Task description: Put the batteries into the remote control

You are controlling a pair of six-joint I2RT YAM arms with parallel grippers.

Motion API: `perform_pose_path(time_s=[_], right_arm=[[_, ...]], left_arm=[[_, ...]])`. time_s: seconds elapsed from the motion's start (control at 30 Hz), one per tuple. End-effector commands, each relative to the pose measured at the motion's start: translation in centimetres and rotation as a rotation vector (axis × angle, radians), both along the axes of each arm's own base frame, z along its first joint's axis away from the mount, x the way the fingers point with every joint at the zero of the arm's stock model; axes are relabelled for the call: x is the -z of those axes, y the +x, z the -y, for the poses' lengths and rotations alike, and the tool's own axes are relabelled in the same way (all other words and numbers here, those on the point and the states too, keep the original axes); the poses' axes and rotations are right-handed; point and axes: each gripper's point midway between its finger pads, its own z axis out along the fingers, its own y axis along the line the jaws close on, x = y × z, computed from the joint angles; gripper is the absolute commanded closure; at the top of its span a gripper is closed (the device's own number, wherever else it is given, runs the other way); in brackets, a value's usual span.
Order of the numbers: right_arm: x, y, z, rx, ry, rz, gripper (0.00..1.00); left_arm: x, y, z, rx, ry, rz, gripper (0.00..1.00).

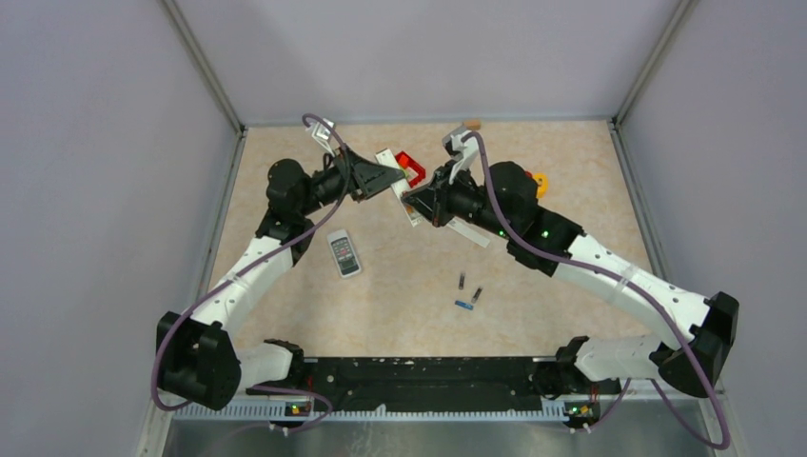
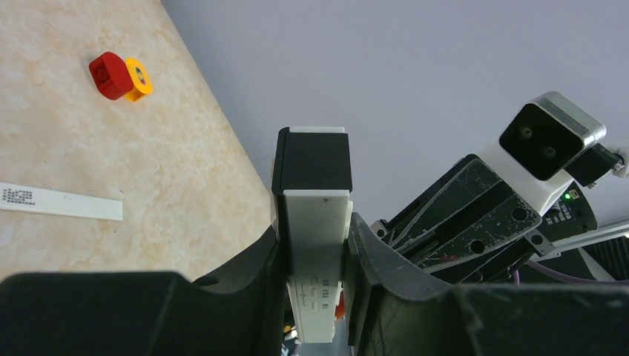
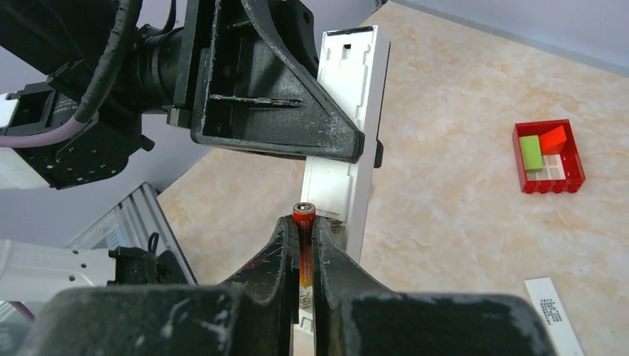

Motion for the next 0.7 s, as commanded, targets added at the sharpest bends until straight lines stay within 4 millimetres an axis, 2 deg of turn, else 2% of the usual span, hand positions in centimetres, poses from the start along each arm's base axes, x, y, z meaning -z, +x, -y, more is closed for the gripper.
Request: perform_pose_path(time_s=[0.0,0.13,0.33,0.47,0.67], right_arm=[[-1.2,-0.7,-0.2,-0.034,0.003,0.053,1.00],[-0.5,-1.2,-0.2,-0.055,-0.003,0.032,0.94],[-0.4,-1.6,0.4,-0.054,-0.019,0.019,0.73],[-1.4,-1.3,0.9,-0.015,-0.014,0.006,0.59],[-3.9,-1.0,1.4,0.034,0.029,-0.019,0.50]], left_arm=[[-3.6,-0.9,-0.2,0.009,-0.056,0.102,1.00],[-3.5,-1.0,0.0,0.028,-0.084,0.082,1.00],[-4.0,-0.9,0.0,0.036,-0.096,0.084,1.00],[-4.1,-0.6,0.0,0.025,-0.100,0.086,1.00],[-3.8,-0.4,-0.1,0.011,-0.095,0.091,1.00]])
